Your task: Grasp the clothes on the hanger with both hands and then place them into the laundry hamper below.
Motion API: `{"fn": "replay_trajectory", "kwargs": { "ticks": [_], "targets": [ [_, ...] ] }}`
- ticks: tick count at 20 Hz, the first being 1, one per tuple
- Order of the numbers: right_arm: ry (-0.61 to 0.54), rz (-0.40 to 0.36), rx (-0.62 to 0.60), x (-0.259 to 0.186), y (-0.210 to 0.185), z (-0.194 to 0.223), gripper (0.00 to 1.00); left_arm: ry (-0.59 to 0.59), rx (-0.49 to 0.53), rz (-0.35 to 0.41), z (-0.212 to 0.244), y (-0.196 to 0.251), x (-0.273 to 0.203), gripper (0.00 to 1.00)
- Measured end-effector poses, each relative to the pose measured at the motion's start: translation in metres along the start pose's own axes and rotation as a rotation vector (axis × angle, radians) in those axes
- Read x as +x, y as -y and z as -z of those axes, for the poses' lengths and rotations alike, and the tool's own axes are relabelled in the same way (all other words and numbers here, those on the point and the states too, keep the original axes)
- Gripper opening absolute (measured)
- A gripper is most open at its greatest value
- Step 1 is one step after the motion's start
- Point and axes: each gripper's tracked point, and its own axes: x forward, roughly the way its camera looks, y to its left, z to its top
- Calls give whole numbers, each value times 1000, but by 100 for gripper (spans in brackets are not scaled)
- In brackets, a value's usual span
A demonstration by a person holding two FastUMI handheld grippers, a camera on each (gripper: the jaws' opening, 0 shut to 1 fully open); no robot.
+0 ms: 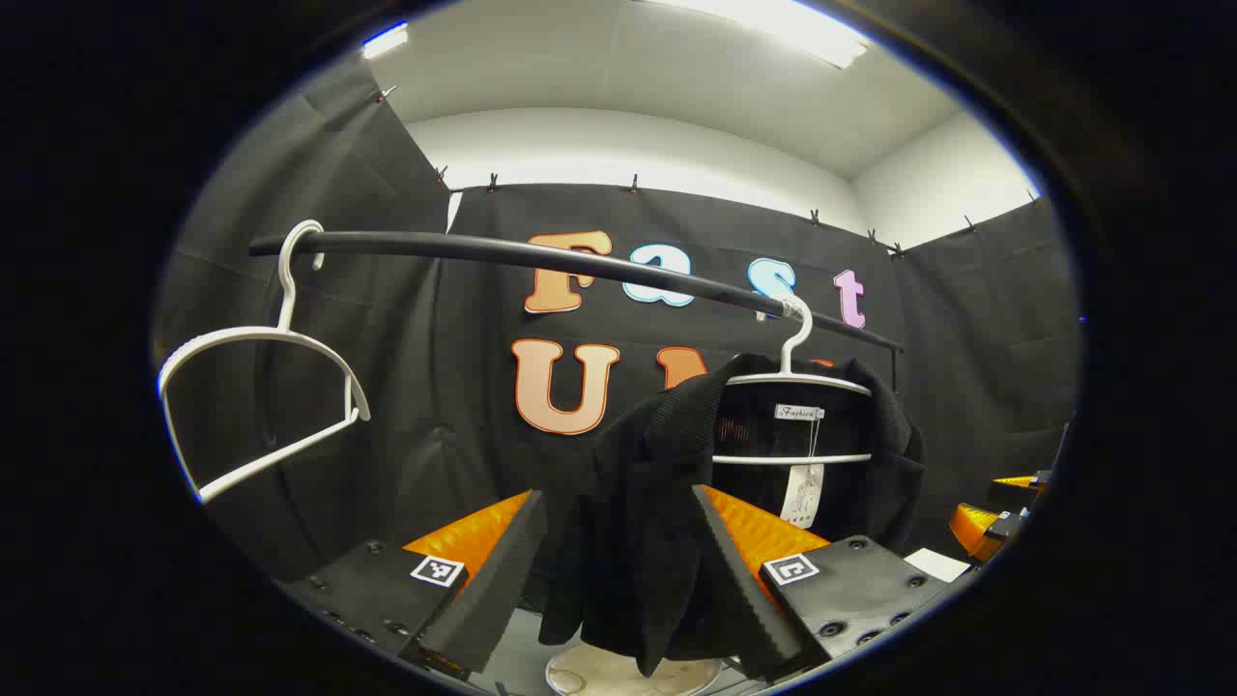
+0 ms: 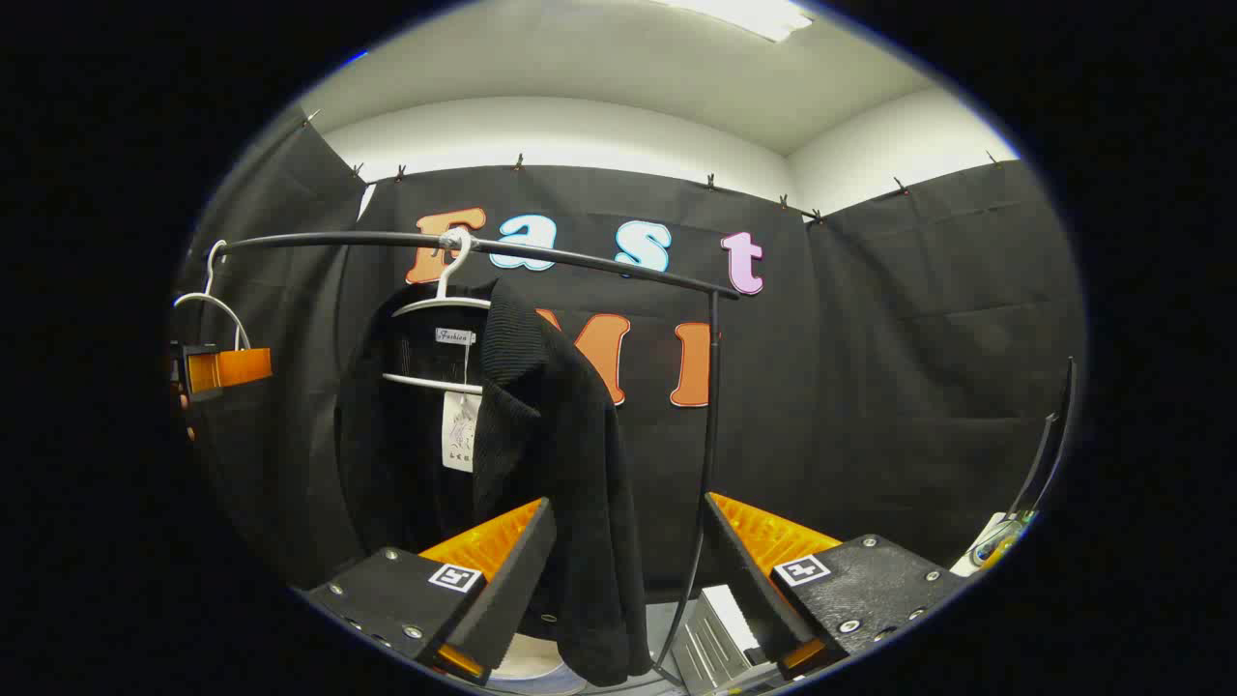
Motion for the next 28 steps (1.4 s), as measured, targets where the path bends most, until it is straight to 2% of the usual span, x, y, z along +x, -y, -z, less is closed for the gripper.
{"fn": "replay_trajectory", "kwargs": {
  "ticks": [4,8,18,19,21,22,23,24,26,27,28],
  "targets": [
    [3,4,2,-1,3,-2,94,12,8,6,-4,3,0,93],
    [5,16,7,-2,7,-1,94,15,14,22,-5,9,-1,100],
    [-3,33,8,1,9,2,94,15,20,38,-3,11,6,100],
    [-5,32,8,2,7,3,100,13,24,39,-4,11,6,100],
    [-9,30,10,3,4,6,100,10,27,38,-1,10,9,100],
    [-12,30,11,4,3,8,94,8,27,37,1,9,10,100],
    [-14,27,13,5,0,8,94,6,25,35,1,7,10,100],
    [-16,25,16,7,-3,8,100,4,23,35,2,7,11,100],
    [-21,18,28,10,-8,11,100,5,22,33,3,4,13,100],
    [-22,13,36,13,-13,11,94,6,24,31,3,3,13,100],
    [-22,7,44,17,-17,11,94,7,26,30,4,1,14,100]
  ]
}}
